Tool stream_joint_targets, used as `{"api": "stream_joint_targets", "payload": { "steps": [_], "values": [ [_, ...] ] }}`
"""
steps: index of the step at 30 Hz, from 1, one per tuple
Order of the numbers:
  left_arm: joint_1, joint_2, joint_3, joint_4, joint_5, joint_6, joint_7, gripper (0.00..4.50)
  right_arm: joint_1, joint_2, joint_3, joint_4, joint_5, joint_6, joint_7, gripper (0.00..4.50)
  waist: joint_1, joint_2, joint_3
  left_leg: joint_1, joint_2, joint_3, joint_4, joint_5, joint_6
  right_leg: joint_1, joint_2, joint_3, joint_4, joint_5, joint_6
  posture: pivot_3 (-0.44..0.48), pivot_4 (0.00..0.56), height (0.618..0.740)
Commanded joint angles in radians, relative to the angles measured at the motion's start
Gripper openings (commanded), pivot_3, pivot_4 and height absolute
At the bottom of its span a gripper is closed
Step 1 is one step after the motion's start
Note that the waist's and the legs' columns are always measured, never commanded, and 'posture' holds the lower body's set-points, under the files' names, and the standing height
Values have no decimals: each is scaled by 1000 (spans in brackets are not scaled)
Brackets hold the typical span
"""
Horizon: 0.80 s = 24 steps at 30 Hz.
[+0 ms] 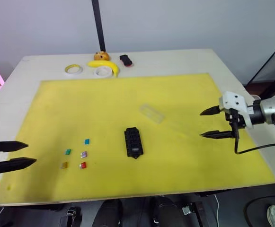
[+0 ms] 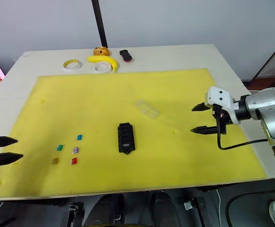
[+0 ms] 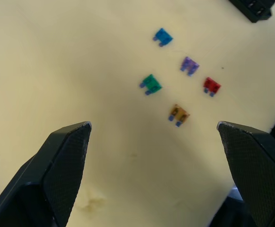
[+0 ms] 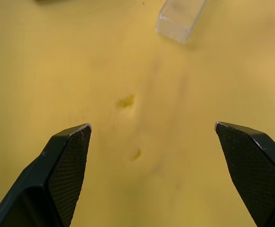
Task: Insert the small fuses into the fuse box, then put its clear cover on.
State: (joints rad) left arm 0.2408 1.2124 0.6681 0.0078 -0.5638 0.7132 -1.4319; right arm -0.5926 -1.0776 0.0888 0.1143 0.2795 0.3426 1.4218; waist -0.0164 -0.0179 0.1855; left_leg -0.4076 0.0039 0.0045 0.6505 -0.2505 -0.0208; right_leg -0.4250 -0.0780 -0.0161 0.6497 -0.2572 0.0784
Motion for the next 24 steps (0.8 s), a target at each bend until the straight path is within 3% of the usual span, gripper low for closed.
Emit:
{"api": "stream_joint_targets", "payload": {
  "steps": [1,9,14,24],
  "values": [
    [-40,-17,-42,-37,-27,22,22,4500,-17,41,-28,-116,42,36,-29,4443,0,0,0,0,0,0,0,0,0,0,0,0,0,0,0,0,150,740],
    [25,-61,-135,-117,-111,159,-9,4500,-92,188,23,-367,131,175,-95,4443,-1,0,0,0,2,1,0,0,0,-1,0,2,0,2,3,0,150,740],
    [-39,-79,-250,-72,-116,198,11,4500,-137,252,72,-481,167,241,-115,4443,6,0,0,0,2,0,0,0,0,-1,1,1,0,2,2,0,150,740],
    [-225,-124,-440,88,-74,224,48,4500,-192,291,119,-529,188,265,-120,4443,8,0,-1,0,1,0,1,0,0,0,0,1,1,3,3,0,150,740]
  ]
}}
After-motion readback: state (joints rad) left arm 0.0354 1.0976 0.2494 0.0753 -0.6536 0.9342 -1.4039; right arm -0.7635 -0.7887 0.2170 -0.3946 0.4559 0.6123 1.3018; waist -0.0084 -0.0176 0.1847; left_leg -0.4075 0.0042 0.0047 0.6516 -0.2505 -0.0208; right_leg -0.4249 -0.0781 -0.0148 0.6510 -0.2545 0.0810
